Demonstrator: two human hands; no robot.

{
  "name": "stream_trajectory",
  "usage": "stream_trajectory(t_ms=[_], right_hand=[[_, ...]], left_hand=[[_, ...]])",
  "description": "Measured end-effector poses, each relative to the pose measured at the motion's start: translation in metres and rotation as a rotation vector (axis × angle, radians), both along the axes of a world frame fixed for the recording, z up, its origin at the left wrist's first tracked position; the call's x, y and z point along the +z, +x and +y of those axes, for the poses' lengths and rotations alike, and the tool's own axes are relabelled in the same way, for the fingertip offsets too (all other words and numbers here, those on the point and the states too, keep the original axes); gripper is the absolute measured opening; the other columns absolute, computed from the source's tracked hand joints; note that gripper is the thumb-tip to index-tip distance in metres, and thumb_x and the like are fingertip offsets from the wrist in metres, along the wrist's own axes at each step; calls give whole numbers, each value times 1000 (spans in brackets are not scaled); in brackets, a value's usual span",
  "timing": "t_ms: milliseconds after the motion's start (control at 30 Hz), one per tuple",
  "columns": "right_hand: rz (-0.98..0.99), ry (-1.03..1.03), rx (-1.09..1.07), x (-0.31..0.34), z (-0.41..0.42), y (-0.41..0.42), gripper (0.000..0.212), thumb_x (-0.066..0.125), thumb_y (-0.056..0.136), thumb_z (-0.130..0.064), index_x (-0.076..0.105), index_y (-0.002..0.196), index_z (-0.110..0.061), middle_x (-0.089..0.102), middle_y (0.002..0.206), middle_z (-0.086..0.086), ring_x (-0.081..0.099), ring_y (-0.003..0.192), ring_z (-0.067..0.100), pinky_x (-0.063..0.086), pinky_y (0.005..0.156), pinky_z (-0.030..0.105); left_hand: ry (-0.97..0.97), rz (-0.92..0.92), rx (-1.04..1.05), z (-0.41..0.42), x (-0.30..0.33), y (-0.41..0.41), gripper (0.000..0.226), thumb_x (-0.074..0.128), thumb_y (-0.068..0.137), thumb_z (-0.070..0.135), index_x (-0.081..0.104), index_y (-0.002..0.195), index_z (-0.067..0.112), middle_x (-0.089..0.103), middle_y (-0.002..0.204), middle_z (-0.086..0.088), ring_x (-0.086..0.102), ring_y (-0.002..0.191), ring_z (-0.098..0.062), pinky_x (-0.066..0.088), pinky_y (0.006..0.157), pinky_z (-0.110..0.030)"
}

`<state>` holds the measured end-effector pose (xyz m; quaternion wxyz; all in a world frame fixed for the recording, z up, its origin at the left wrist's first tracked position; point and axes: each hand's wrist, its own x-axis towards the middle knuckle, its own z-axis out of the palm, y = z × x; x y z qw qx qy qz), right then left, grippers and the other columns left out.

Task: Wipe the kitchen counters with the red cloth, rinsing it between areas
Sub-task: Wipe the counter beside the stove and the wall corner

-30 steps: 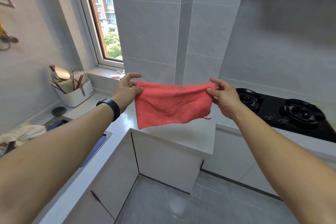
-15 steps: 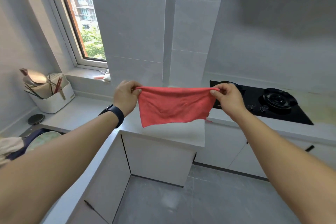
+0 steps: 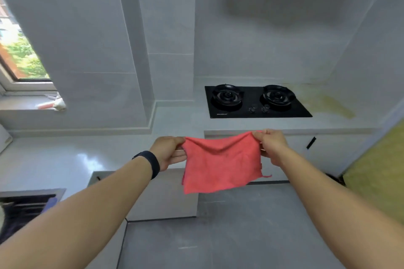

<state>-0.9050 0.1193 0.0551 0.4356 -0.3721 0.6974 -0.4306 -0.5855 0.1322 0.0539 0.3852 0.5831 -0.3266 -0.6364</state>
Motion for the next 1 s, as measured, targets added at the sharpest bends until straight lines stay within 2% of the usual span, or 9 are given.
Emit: stream_trajectory(t_ms=[133,333,467,567,633,733,833,933,1000], right_hand=[[-19,40,-10,-14,0,-40,8,70,95,-17,70,90,-10,66,86,13,61,76,23,52,58,29],[-40,-110,185,-6,7,-76,10,74,94,-18,74,84,-19,70,73,-2,63,63,12,49,52,23],[13,-214,210,-5,6,-122,9,71,96,-21,77,89,-21,76,79,-4,68,73,10,52,69,26],[27,-256,159,-2,8,-164,10,69,97,-24,77,92,-22,78,83,-4,73,78,11,57,75,28],[23,-272,113,-1,10,-196,10,69,97,-26,77,92,-24,78,83,-6,74,79,8,58,74,26],[22,-272,-15,-2,12,-230,11,69,97,-26,77,90,-23,75,75,-11,69,68,-2,50,65,17],[53,-264,-85,-8,13,-266,10,68,96,-25,76,88,-25,76,78,-8,71,72,2,54,70,21],[61,-270,-97,-17,15,-297,2,72,93,-28,73,93,-30,76,87,-7,71,79,1,56,74,19],[96,-261,-99,-26,14,-318,14,76,90,-35,70,102,-36,72,103,-9,70,88,6,57,82,25]], left_hand=[[44,107,-16,-9,-1,-75,11,62,101,16,69,102,7,69,85,-8,74,73,-21,62,65,-30],[6,177,-246,-22,9,-208,17,61,101,15,70,109,4,73,93,-12,74,78,-24,64,76,-33],[-57,228,-288,-30,15,-285,18,58,104,14,74,103,6,77,94,-12,75,77,-20,64,76,-29],[-90,237,-303,-33,16,-329,15,60,103,15,72,100,8,77,99,-14,76,85,-24,64,83,-33],[-97,202,-310,-39,15,-362,11,61,102,16,69,98,9,76,92,-10,75,85,-25,63,88,-37],[-102,143,-301,-47,12,-401,10,62,100,15,63,103,6,71,91,-12,73,83,-27,64,86,-38],[-85,153,-360,-56,4,-447,12,63,100,16,64,106,5,74,95,-13,74,79,-23,63,82,-33],[-52,214,-475,-70,-8,-491,28,59,104,22,68,115,-3,77,111,-16,76,99,-26,61,92,-35],[-17,242,-504,-77,-12,-511,35,51,107,26,70,119,-1,75,116,-17,73,106,-28,58,97,-37]])
